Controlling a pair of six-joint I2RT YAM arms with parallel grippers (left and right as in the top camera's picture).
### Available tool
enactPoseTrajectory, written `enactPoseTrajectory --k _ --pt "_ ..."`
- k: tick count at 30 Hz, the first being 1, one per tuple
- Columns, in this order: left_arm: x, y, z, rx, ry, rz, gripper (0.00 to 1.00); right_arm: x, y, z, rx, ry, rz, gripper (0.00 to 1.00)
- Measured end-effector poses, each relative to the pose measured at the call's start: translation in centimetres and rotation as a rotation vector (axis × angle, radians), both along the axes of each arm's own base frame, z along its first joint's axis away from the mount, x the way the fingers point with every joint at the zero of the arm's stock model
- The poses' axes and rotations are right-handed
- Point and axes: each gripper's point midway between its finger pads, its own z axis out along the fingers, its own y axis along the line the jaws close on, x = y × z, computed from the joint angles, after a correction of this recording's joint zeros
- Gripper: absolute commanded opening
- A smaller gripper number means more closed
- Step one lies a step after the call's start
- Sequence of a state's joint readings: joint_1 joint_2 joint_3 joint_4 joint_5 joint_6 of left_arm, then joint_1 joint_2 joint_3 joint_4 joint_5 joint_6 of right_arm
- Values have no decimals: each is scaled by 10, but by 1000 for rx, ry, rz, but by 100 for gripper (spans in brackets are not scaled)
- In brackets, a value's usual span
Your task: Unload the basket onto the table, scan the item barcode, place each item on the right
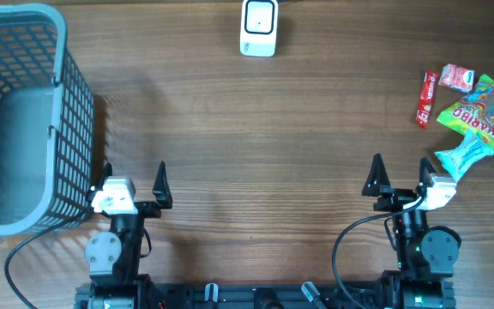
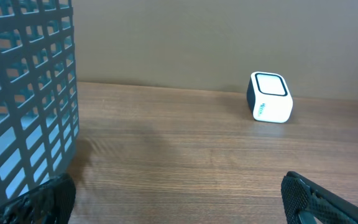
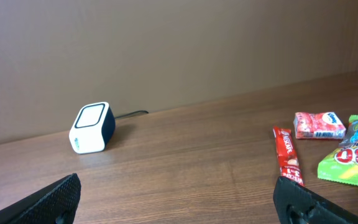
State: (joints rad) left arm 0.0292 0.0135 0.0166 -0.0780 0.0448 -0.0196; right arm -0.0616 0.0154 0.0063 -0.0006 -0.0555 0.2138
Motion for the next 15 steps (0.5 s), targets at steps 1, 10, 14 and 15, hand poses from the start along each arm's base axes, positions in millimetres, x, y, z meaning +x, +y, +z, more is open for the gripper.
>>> enactPoseTrajectory --k 1,10,14,15 --pt "0 0 0 0 0 -2 100 0 0 0 0 0 0 100" --pt "0 -1 0 0 -1 -6 100 0 0 0 0 0 0 100" --pt "0 -1 0 0 -1 -6 100 0 0 0 0 0 0 100" --pt "0 -1 0 0 -1 -6 100 0 0 0 0 0 0 100"
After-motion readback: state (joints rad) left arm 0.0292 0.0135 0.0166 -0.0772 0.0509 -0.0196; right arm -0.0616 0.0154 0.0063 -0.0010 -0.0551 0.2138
